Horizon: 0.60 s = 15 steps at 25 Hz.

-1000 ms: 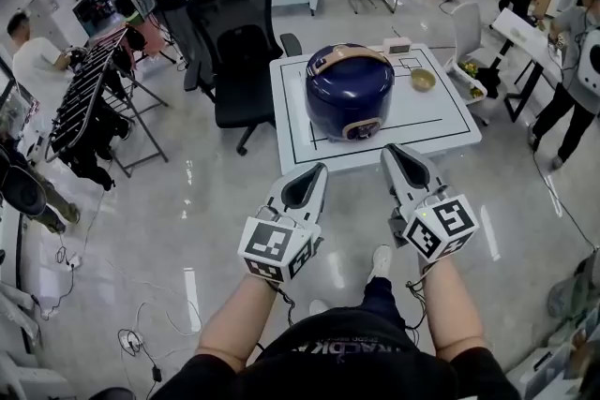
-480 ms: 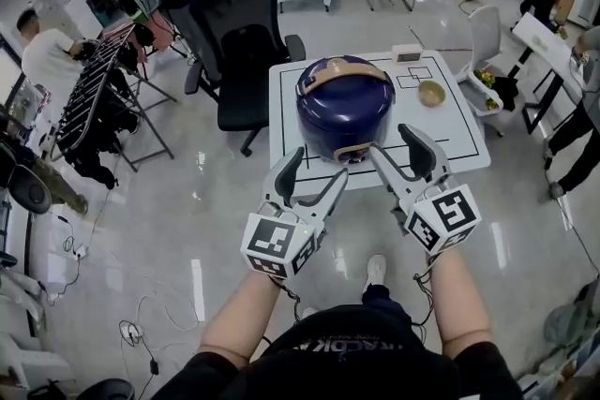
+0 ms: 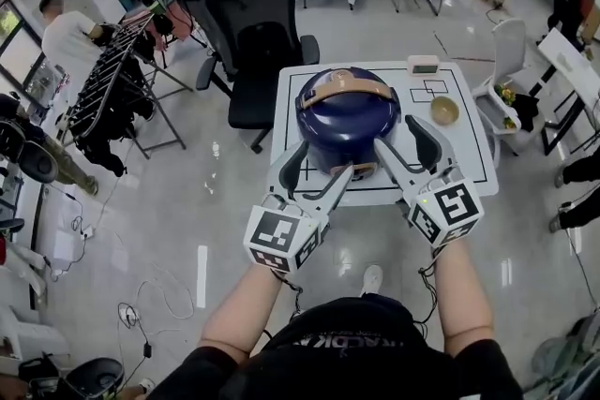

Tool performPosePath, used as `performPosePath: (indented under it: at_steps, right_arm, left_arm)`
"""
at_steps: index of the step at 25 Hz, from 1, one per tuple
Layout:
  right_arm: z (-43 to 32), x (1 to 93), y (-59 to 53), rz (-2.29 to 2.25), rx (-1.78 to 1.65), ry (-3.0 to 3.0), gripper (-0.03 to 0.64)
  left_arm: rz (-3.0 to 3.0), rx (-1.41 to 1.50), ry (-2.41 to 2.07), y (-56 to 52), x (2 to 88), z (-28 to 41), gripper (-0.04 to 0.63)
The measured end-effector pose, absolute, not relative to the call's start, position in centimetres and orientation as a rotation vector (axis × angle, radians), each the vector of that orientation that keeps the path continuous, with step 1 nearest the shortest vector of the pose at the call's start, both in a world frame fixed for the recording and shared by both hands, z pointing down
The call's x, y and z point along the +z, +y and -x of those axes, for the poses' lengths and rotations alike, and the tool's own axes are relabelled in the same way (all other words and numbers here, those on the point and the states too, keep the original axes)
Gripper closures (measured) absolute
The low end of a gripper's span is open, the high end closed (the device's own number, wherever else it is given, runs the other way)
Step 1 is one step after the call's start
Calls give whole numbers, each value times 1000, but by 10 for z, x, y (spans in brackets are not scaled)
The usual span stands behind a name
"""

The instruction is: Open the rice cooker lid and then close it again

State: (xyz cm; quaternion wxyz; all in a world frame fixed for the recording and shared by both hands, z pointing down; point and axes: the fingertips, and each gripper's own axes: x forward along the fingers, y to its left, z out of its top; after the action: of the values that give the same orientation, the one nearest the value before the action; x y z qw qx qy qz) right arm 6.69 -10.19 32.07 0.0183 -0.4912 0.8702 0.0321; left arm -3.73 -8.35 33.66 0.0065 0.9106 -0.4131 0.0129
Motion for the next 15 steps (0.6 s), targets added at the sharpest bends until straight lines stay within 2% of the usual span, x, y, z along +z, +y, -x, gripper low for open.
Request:
performPosePath:
  at_steps: [15]
  right_arm:
    - [-109,306,-153,1370,155,2776,364]
  left_arm:
    - [-2815,41,-1446,-123,320,-14,268]
